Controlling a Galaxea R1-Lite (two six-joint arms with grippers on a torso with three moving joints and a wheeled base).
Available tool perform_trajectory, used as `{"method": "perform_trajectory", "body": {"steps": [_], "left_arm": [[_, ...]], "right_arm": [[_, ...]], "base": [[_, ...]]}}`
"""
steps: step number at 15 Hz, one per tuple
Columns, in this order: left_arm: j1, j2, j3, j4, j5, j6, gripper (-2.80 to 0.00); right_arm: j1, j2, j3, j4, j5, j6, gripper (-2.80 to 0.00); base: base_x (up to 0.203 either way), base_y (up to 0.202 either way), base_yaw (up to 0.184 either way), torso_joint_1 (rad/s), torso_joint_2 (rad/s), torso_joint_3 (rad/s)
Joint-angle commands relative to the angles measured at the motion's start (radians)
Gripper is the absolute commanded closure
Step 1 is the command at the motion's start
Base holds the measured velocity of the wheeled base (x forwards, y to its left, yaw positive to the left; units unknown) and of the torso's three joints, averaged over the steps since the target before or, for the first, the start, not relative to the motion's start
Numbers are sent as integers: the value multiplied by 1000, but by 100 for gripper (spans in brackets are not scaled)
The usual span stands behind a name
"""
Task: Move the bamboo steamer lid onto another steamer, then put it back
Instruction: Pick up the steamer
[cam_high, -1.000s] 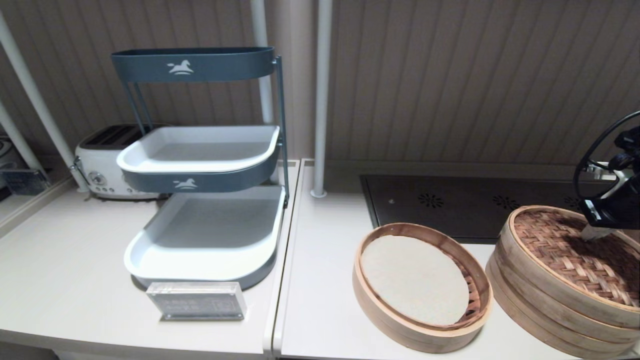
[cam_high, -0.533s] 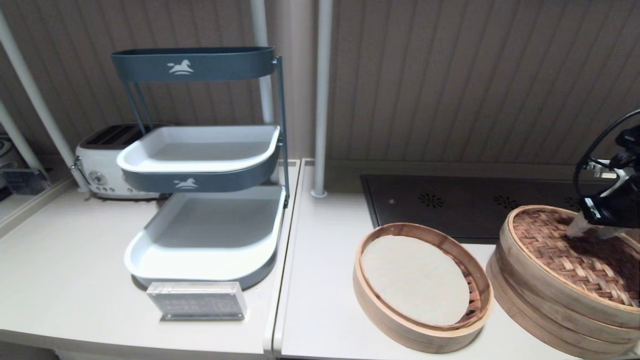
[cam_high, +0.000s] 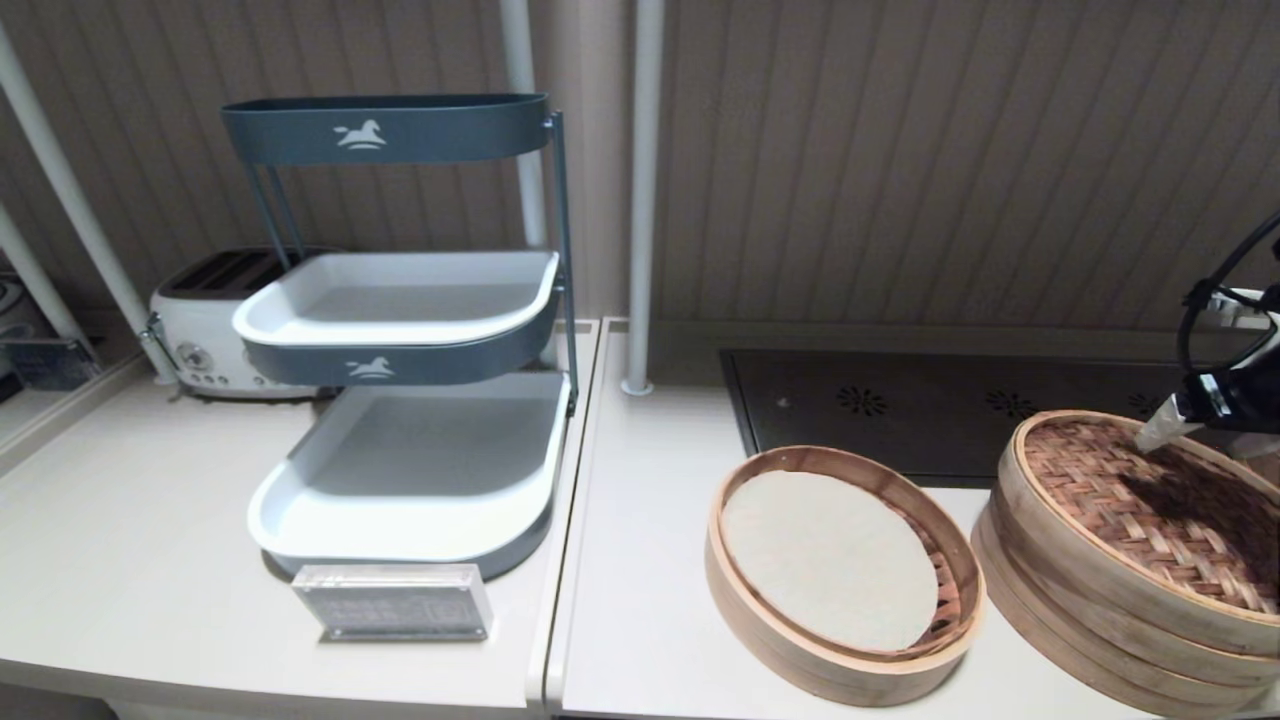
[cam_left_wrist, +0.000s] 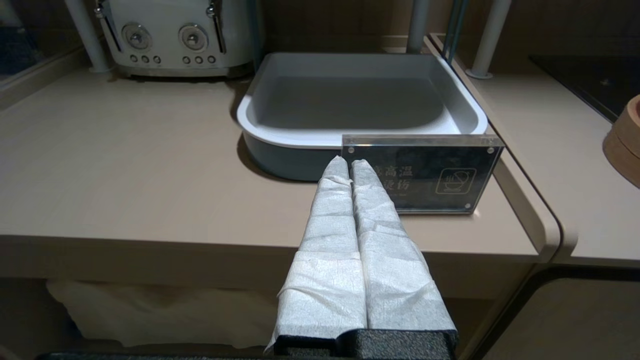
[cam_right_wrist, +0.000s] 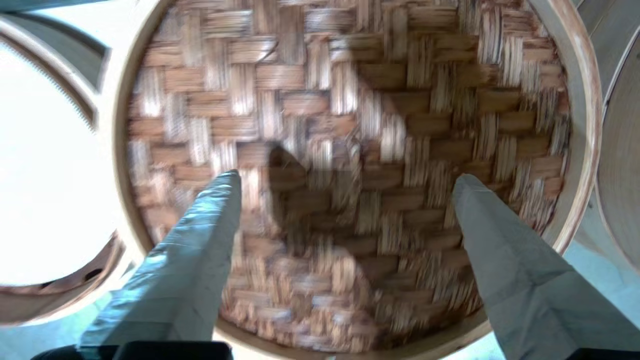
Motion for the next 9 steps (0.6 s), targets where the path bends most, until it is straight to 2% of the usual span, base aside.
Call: {"method": "perform_trajectory", "body": {"steps": [1, 3, 4, 5, 9], "left_arm": [[0, -2, 28, 0, 0, 0, 0], [0, -2, 28, 0, 0, 0, 0], [0, -2, 28, 0, 0, 0, 0], [0, -3, 28, -1, 0, 0, 0], [0, -2, 28, 0, 0, 0, 0]], "right_arm": [[3, -35, 12, 6, 13, -1, -280], [6, -47, 23, 6, 14, 1, -280], [7, -50, 25, 6, 14, 1, -154], [7, -54, 38, 5, 14, 1, 0], [30, -94, 96, 2, 22, -3, 0]], "base": [[0, 0, 0, 0, 0, 0], [0, 0, 0, 0, 0, 0], [0, 0, 0, 0, 0, 0], [0, 0, 0, 0, 0, 0], [0, 0, 0, 0, 0, 0]]}}
